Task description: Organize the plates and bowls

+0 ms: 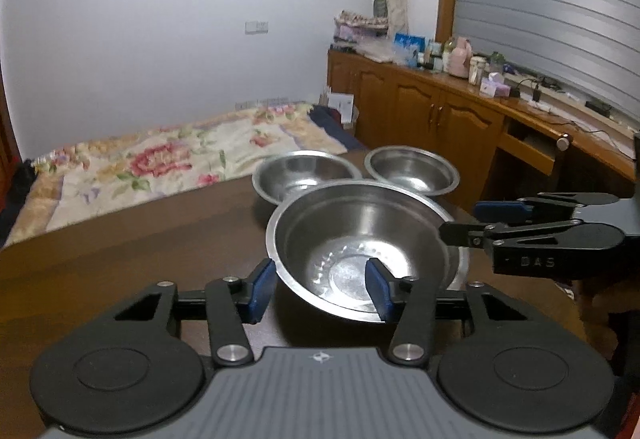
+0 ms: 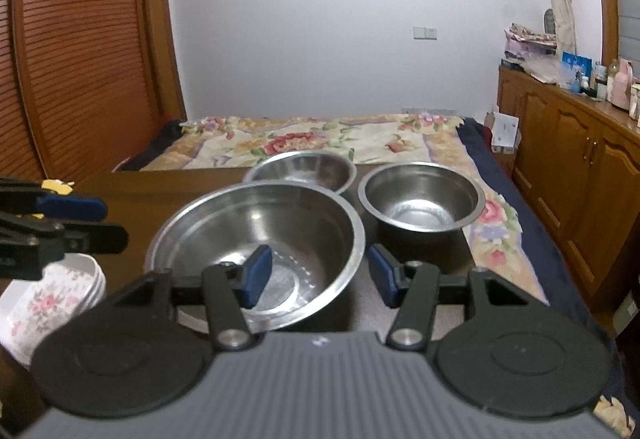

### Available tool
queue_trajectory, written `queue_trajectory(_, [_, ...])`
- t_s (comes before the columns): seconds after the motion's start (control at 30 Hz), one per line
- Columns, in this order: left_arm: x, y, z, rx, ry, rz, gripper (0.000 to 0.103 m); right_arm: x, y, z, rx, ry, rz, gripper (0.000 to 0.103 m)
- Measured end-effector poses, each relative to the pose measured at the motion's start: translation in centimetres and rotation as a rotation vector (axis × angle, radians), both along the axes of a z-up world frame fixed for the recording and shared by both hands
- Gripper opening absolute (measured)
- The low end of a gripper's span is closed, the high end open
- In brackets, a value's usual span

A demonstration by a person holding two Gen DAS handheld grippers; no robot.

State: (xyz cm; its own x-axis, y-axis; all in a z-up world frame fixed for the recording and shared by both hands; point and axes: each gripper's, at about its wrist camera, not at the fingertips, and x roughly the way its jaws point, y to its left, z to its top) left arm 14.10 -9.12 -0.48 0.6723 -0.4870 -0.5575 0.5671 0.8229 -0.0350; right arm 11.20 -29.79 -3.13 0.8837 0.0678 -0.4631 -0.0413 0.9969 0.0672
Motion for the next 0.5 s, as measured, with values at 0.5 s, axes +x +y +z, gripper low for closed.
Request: queue_trajectory(0.5, [3.2,-1.4,-2.0,0.015,0.076,0.071,0.039,2.3,-0.9,-1.3,0.112,0.078,-0.078,0.043])
